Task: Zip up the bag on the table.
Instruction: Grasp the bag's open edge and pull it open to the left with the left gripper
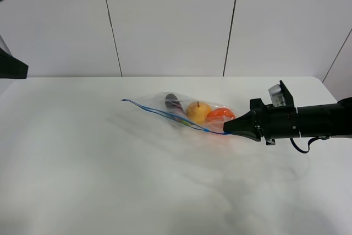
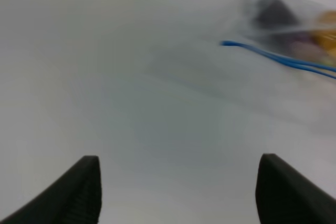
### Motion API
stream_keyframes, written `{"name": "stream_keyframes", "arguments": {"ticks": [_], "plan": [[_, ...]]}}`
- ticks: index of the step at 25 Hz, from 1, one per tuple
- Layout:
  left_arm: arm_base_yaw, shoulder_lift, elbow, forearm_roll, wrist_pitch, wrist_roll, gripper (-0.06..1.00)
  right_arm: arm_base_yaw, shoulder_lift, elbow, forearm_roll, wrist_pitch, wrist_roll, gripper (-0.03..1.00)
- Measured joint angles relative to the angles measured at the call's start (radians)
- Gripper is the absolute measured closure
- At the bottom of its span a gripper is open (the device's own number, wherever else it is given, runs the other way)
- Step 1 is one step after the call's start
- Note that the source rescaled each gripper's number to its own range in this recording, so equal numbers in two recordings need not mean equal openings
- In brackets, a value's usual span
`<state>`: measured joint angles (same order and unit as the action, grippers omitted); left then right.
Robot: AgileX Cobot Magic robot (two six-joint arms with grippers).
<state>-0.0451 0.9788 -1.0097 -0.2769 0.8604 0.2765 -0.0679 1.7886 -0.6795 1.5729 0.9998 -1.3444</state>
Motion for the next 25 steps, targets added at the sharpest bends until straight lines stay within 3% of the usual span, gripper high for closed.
{"name": "stream_keyframes", "arguments": {"ticks": [13,20,25], "plan": [[-0.496,0.007,0.000,-0.025,-0.044,0.024,0.12,0.000,0.000,0.000,-0.007,0.000,-0.001,0.97],[-0.534,0.112,0.000,-0.033,-0.108,0.032,0.12,0.000,0.000,0.000,-0.019,0.000,-0.001,0.97],[-0.534,0.285,0.000,-0.116,-0.213,0.132,0.12,0.000,0.000,0.000,-0.026,0.000,-0.001,0.97]]}}
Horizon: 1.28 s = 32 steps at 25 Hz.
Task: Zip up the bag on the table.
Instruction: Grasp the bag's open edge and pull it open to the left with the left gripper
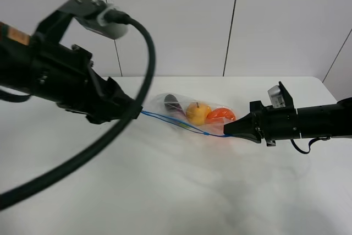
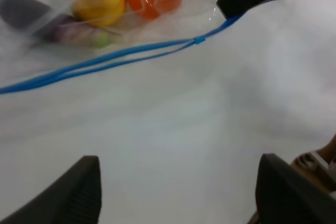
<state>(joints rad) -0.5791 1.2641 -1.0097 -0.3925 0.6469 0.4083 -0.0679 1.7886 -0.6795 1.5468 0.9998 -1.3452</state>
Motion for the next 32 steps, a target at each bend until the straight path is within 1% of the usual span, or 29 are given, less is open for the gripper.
{"name": "stream_keyframes", "arguments": {"ticks": [3,4,9,12,16,21,27,32], "plan": [[0.000,0.103,-0.011,-0.060,-0.055,0.082,0.12,0.000,0.000,0.000,0.000,0.000,0.000,0.97],[0.000,0.103,-0.011,-0.060,-0.055,0.082,0.12,0.000,0.000,0.000,-0.001,0.000,0.000,0.97],[0.000,0.253,-0.050,-0.123,-0.106,0.193,0.12,0.000,0.000,0.000,-0.001,0.000,0.000,0.97],[-0.020,0.322,-0.082,-0.137,-0.130,0.249,0.12,0.000,0.000,0.000,-0.001,0.000,0.000,0.97],[-0.077,0.397,-0.121,-0.144,-0.173,0.272,0.12,0.000,0.000,0.000,-0.001,0.000,0.000,0.97],[-0.130,0.481,-0.176,-0.147,-0.191,0.280,0.12,0.000,0.000,0.000,-0.001,0.000,0.000,0.97],[-0.163,0.563,-0.247,-0.147,-0.193,0.295,0.15,0.000,0.000,0.000,-0.001,0.000,0.000,0.97],[-0.167,0.615,-0.280,-0.148,-0.194,0.333,0.16,0.000,0.000,0.000,-0.001,0.000,0.000,0.97]]}}
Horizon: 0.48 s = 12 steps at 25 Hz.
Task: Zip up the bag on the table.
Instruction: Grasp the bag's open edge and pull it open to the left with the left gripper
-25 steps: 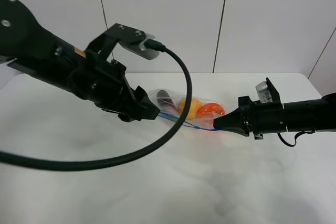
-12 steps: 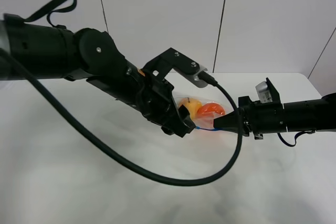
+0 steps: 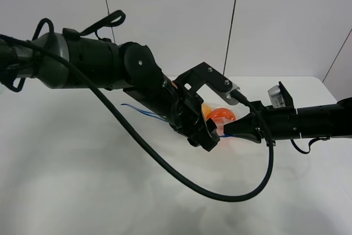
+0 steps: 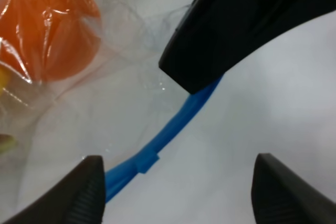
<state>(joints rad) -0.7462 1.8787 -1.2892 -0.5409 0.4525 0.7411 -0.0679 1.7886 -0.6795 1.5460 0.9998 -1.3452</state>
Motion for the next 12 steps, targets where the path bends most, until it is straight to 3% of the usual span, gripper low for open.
{"name": "stream_keyframes", "arguments": {"ticks": [6,12], "plan": [[0.000,0.016,0.000,0.001,-0.018,0.130,0.16,0.000,0.000,0.000,0.000,0.000,0.000,0.97],[0.000,0.016,0.000,0.001,-0.059,0.196,0.16,0.000,0.000,0.000,0.000,0.000,0.000,0.97]]}}
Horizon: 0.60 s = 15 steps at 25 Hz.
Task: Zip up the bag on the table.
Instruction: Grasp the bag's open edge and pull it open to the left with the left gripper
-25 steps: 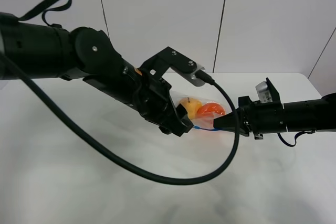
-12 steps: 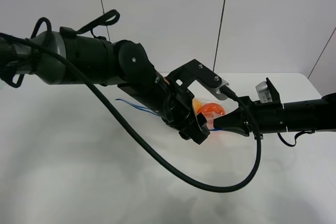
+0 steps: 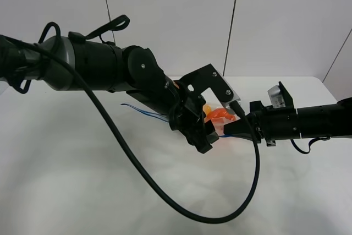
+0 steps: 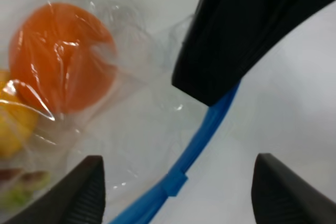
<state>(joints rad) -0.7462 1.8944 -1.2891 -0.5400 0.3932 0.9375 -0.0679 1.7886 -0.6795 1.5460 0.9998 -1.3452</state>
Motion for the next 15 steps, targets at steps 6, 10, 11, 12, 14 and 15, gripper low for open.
{"name": "stream_keyframes", "arguments": {"ticks": [6,10,11,12,14,15], "plan": [[-0.002,0.000,0.000,0.000,-0.002,0.037,0.16,0.000,0.000,0.000,-0.003,-0.014,0.000,0.97],[-0.034,0.000,0.000,0.011,-0.015,0.068,0.16,0.000,0.000,0.000,-0.003,-0.021,0.000,0.97],[-0.045,0.000,0.000,0.018,-0.022,0.070,0.16,0.000,0.000,0.000,-0.003,-0.022,0.000,0.97],[-0.053,0.002,0.000,0.024,-0.032,0.073,0.16,0.000,0.000,0.000,-0.004,-0.022,0.000,0.97],[-0.065,0.014,-0.001,0.038,-0.056,0.075,0.16,0.000,0.000,0.000,-0.004,-0.022,0.000,0.97],[-0.066,0.025,-0.002,0.044,-0.064,0.076,0.16,0.000,0.000,0.000,-0.006,-0.022,0.000,0.97]]}}
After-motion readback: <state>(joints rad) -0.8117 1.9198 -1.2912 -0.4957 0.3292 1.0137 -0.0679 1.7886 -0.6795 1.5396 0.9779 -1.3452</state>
